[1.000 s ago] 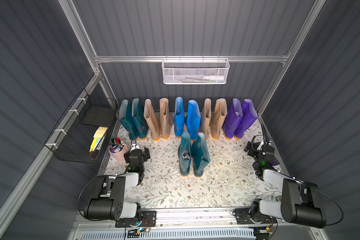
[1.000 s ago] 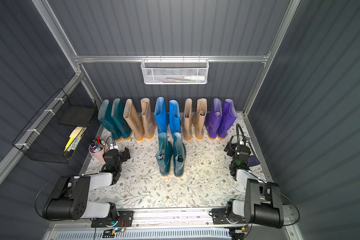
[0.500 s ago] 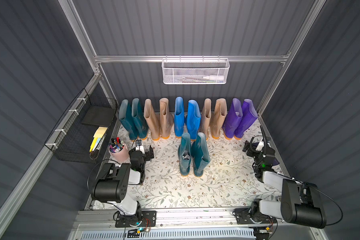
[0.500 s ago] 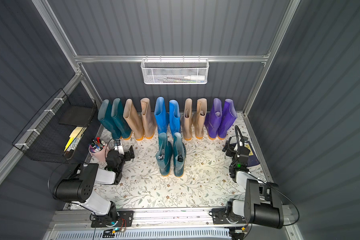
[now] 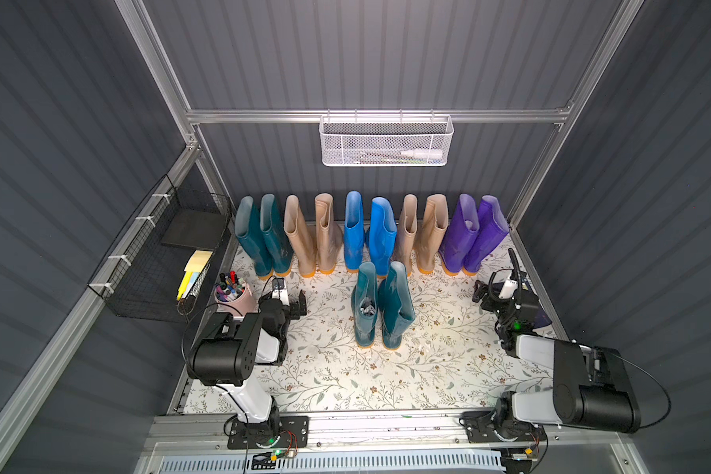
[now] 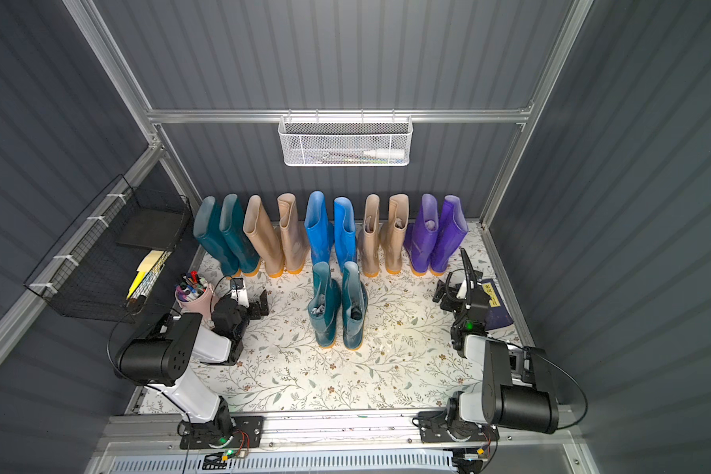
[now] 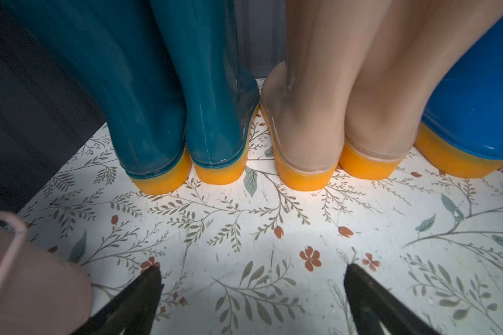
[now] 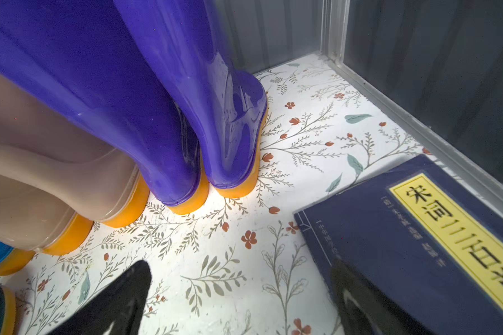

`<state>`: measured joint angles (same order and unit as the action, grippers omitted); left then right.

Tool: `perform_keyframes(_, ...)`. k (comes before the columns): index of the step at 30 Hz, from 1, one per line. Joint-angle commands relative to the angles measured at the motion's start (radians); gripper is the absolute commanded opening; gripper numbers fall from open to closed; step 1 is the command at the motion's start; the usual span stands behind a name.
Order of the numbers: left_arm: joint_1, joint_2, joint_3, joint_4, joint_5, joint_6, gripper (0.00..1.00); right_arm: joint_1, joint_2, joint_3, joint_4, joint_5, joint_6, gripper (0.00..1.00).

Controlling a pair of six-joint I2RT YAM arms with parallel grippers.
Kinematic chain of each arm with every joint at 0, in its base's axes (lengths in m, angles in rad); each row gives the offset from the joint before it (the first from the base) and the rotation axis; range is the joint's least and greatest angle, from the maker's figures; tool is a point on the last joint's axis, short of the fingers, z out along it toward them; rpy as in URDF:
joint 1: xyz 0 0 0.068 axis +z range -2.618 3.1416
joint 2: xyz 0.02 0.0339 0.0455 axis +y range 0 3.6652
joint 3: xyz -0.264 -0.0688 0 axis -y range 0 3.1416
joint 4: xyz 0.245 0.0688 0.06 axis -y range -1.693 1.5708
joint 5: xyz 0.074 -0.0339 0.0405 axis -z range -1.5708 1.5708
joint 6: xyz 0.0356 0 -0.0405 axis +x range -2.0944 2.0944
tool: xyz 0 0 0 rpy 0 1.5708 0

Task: Match and arrange rain boots in pairs
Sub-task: Reset both arms

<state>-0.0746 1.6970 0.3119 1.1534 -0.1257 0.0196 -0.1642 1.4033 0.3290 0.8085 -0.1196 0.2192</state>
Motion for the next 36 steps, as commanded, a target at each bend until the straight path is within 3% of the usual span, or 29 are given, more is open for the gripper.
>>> perform_keyframes(1,0.007,-0.008,0.032,-0.047,0.02,0.022,1.0,0.015,0.025,0.013,0.069,-0.024,-0.023,0.99)
perform_keyframes(9,0.007,0.01,0.161,-0.265,0.011,0.02,1.0,0.09,0.095,0.038,0.081,0.007,-0.106,0.99)
perform_keyframes(22,0.01,0.013,0.172,-0.281,-0.012,0.009,1.0,0.118,0.128,0.08,0.035,-0.015,-0.155,0.99)
perform_keyframes(27,0.009,0.013,0.172,-0.281,-0.01,0.008,1.0,0.117,0.113,0.066,0.035,-0.122,-0.201,0.99)
perform_keyframes(36,0.009,0.013,0.171,-0.28,-0.01,0.008,1.0,0.116,0.106,0.074,0.015,-0.122,-0.196,0.99)
